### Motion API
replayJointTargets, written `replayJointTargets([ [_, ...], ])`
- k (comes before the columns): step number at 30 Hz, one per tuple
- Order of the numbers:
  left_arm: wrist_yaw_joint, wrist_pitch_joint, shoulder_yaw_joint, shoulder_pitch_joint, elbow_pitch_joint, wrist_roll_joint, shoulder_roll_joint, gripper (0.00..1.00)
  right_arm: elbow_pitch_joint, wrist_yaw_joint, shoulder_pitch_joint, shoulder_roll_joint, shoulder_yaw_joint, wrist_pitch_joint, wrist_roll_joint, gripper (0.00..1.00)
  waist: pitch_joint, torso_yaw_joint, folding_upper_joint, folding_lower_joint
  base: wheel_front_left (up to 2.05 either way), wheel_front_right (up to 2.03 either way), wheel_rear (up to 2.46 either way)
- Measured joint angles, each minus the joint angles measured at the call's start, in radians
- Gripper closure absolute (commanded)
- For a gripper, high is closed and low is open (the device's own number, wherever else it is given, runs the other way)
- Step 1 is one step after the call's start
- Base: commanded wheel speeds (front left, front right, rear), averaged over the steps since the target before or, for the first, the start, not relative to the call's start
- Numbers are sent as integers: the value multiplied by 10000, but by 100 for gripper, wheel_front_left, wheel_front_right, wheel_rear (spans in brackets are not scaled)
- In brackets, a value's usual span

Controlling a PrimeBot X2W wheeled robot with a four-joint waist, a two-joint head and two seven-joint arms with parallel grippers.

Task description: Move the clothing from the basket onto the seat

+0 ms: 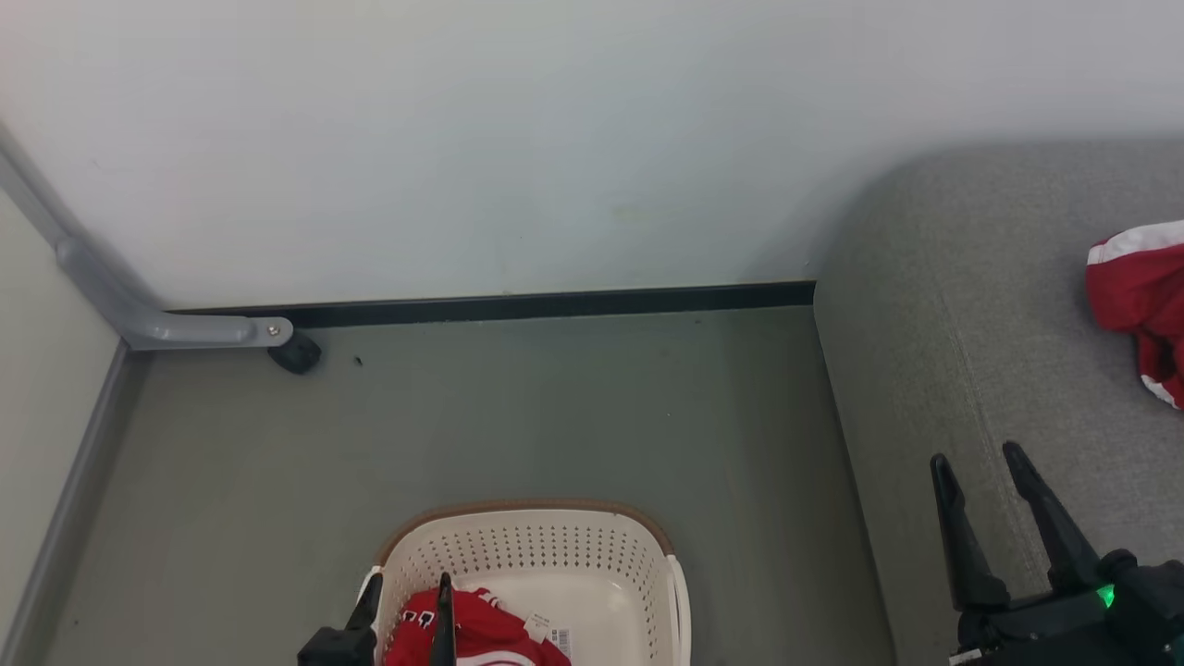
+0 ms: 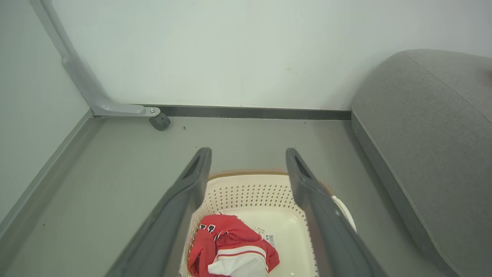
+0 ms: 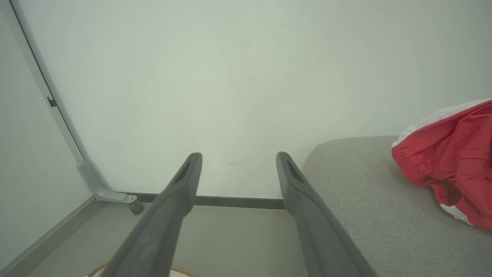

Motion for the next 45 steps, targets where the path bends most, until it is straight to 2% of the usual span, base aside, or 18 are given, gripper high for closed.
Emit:
replayJointTargets([
  [11,0,614,-522,-1508,1741,267,-105,0,-1143,-2,-755,-489,-240,251,-284,0,1486,-263,1,1,0,0,0],
  [25,0,1789,-1517,-3395,3935,874,-142,0,-2357,-4,-1583,-648,-384,499,-299,0,3482,-883,1,2,0,0,0],
  [45,0,2790,-1133,-6097,5649,941,-127,0,-3390,-123,-2526,-585,-616,495,-261,0,6336,-1770,1,1,0,0,0],
])
